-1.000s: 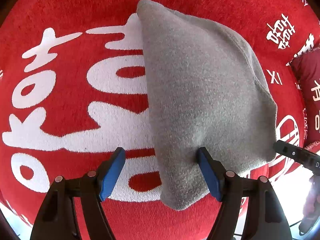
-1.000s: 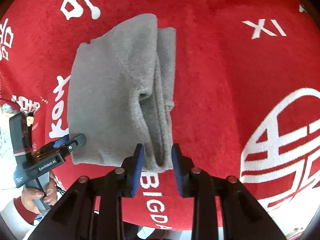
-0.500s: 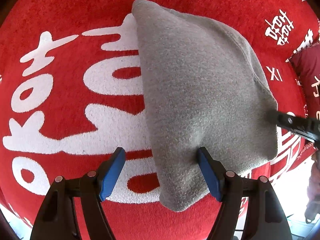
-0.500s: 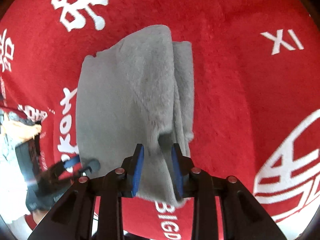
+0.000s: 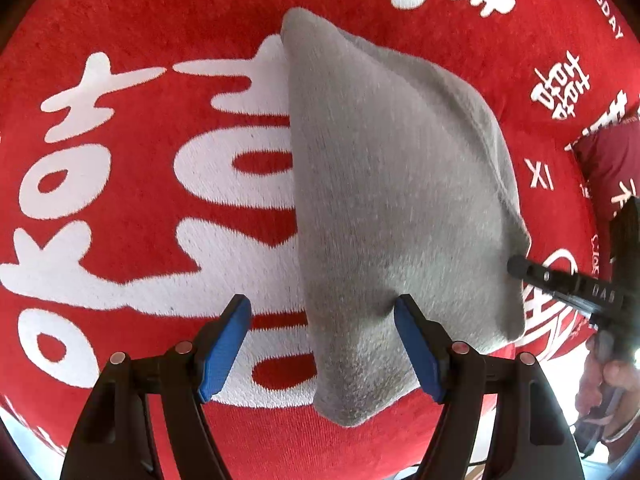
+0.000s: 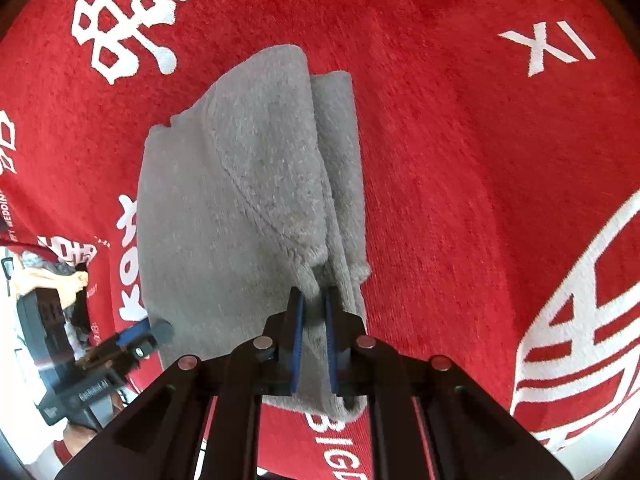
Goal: Fold small clothes
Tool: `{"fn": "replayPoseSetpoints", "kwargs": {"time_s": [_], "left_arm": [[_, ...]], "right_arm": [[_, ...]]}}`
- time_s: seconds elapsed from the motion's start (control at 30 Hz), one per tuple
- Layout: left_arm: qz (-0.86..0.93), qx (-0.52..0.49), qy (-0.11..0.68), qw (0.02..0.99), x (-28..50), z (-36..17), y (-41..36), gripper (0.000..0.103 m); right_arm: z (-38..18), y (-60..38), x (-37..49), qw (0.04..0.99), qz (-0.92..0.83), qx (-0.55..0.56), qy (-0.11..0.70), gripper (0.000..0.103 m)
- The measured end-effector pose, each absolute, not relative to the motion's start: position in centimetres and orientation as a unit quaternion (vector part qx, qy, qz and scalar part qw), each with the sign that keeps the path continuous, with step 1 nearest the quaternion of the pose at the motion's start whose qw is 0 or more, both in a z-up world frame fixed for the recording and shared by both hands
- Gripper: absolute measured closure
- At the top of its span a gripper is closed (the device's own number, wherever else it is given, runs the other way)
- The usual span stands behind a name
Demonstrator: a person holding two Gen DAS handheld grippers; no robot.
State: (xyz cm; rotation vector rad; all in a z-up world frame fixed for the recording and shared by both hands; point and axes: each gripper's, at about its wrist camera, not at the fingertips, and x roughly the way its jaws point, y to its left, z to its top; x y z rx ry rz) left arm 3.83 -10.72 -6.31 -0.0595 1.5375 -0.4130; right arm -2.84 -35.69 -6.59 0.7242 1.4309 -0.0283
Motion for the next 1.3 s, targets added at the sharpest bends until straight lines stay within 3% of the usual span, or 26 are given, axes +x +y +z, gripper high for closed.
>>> {"fn": "replayPoseSetpoints", "kwargs": {"time_s": [0.23,0.27,0.33,0.57,0.6,0.63,0.67,0.77,0.9,0.97,1.3], "left_arm": [[-0.174,-0.035,0.686,0.706,5.0,-5.6,-10.9,0.028],[-0.171,-0.039,0.683,0.709,5.2,-5.4,-10.8,0.028],[-0.166,-0.05,0.68,0.713,5.9,-5.2,-10.5,0.028],[-0.143,-0.077,0.675,0.72,8.8,-5.8,-10.6,0.028],[-0.143,-0.078,0.675,0.72,9.0,-5.9,-10.8,0.028],[-0.143,-0.078,0.674,0.72,9.2,-5.9,-10.9,0.028],[-0.144,-0.077,0.674,0.721,9.3,-5.9,-11.1,0.028],[-0.146,-0.075,0.673,0.722,9.1,-6.1,-11.6,0.028],[-0.149,-0.078,0.684,0.71,8.6,-7.4,-12.4,0.027],[-0.147,-0.074,0.691,0.704,8.4,-7.9,-12.8,0.021],[-0.155,-0.068,0.697,0.697,8.5,-8.4,-13.7,0.021]], "right_arm": [[-4.8,-36.0,-2.9,0.705,-0.008,0.313,0.637,0.078],[-4.2,-36.4,-2.7,0.714,-0.004,0.317,0.624,0.074],[-3.6,-37.3,-1.7,0.727,0.002,0.323,0.606,0.055],[-7.4,-40.4,4.5,0.701,0.025,0.396,0.592,0.055],[-8.5,-40.7,5.2,0.686,0.03,0.417,0.595,0.058],[-9.1,-40.8,5.6,0.677,0.03,0.428,0.597,0.078],[-9.5,-40.8,5.9,0.672,0.031,0.435,0.598,0.088],[-8.4,-40.5,5.7,0.693,0.037,0.404,0.596,0.095],[-10.1,-40.7,4.4,0.681,0.009,0.377,0.628,0.095],[-10.4,-40.9,4.3,0.679,0.01,0.389,0.622,0.095],[-10.2,-40.0,4.9,0.691,0.012,0.352,0.631,0.091]]}}
